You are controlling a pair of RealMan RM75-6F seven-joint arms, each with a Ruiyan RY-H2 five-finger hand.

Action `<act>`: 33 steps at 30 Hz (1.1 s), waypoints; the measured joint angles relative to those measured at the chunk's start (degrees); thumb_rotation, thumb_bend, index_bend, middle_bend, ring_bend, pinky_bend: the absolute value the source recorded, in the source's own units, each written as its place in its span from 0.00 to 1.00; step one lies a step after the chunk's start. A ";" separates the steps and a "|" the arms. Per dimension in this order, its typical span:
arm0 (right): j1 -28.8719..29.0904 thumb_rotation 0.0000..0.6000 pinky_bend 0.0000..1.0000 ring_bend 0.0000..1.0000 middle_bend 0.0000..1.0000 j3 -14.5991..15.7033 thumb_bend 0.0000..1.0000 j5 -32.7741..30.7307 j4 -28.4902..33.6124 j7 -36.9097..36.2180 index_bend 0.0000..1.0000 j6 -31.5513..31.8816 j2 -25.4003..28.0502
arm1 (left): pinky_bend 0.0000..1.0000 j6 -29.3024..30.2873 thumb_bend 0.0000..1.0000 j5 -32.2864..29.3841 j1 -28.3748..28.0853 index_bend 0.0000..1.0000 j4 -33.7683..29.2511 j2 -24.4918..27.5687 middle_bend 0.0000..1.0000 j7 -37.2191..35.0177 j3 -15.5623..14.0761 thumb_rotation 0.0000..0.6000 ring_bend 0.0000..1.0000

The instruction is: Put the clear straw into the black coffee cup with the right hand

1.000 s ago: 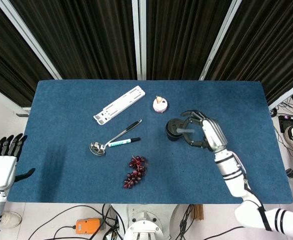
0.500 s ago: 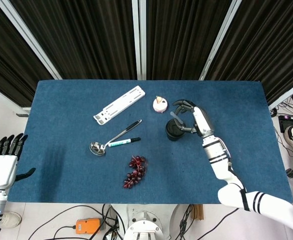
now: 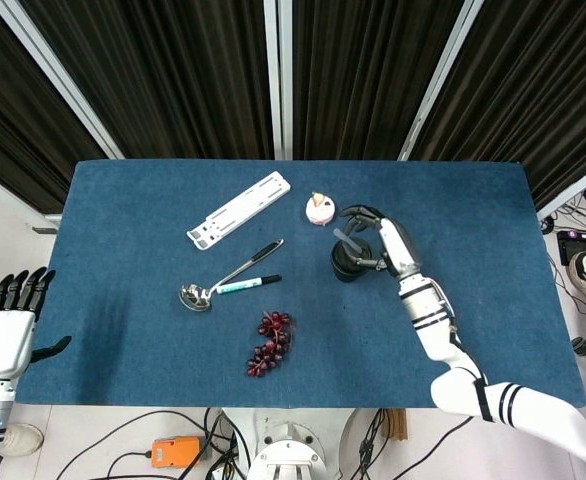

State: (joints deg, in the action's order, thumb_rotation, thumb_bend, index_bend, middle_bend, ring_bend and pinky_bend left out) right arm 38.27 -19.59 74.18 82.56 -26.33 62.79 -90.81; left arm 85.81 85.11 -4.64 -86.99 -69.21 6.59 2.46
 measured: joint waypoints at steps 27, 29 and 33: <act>-2.09 1.00 0.10 0.06 0.26 1.78 0.65 0.78 -4.41 -13.68 0.23 -2.80 -0.29 | 0.00 -0.80 0.06 -0.07 -0.71 0.02 -0.02 -0.16 0.06 0.11 0.19 1.00 0.00; -2.33 1.00 0.09 0.06 0.26 1.82 0.65 0.92 -3.96 -14.11 0.21 -2.73 0.26 | 0.00 -0.80 0.06 -0.02 -0.78 0.02 -0.04 -0.17 0.06 0.10 0.24 1.00 0.00; -3.25 1.00 0.09 0.06 0.25 1.84 0.62 1.90 -2.74 -14.83 0.19 -1.33 2.09 | 0.00 -0.95 0.06 0.03 -0.89 0.02 -0.03 -0.12 0.06 0.10 0.21 1.00 0.00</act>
State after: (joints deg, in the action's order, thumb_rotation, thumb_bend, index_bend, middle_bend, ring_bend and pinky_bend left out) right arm 35.02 -17.75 76.08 79.82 -41.16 61.46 -88.73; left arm 84.86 85.13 -5.54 -87.02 -69.33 6.69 2.66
